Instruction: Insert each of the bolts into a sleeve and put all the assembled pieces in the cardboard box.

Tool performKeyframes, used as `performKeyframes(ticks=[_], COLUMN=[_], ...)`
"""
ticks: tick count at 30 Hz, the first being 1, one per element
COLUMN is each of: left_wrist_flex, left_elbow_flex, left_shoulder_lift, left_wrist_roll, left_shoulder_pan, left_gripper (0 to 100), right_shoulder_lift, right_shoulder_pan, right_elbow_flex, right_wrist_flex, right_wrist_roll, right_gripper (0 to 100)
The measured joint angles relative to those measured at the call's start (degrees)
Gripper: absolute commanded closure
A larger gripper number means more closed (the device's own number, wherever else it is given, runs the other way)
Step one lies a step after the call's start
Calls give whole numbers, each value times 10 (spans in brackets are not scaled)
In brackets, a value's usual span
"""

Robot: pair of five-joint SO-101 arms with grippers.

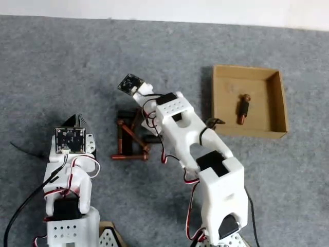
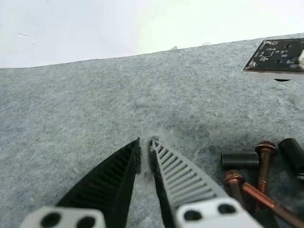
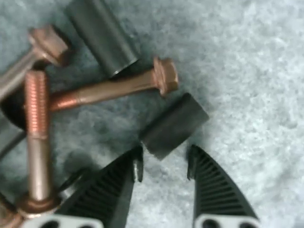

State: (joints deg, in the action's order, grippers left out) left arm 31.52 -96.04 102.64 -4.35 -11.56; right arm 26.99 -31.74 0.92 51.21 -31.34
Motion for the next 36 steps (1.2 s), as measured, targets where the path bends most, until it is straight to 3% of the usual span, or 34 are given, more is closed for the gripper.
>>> performKeyframes(ticks=[6,18,36], left_wrist_flex=[0,0,0], left_elbow_flex=[0,0,0], left_shoulder_lift=[0,0,0], left_wrist_roll=[0,0,0], left_shoulder_pan=[0,0,0], left_gripper=[947,947,947], right_shoulder_lift=[0,0,4], right_shoulder_pan=[-16,-18,-21], right_elbow_flex=[-6,-9,-9], right_wrist_flex=[16,-7,-55], right_wrist_roll=[81,162,189], right_gripper=[857,857,855])
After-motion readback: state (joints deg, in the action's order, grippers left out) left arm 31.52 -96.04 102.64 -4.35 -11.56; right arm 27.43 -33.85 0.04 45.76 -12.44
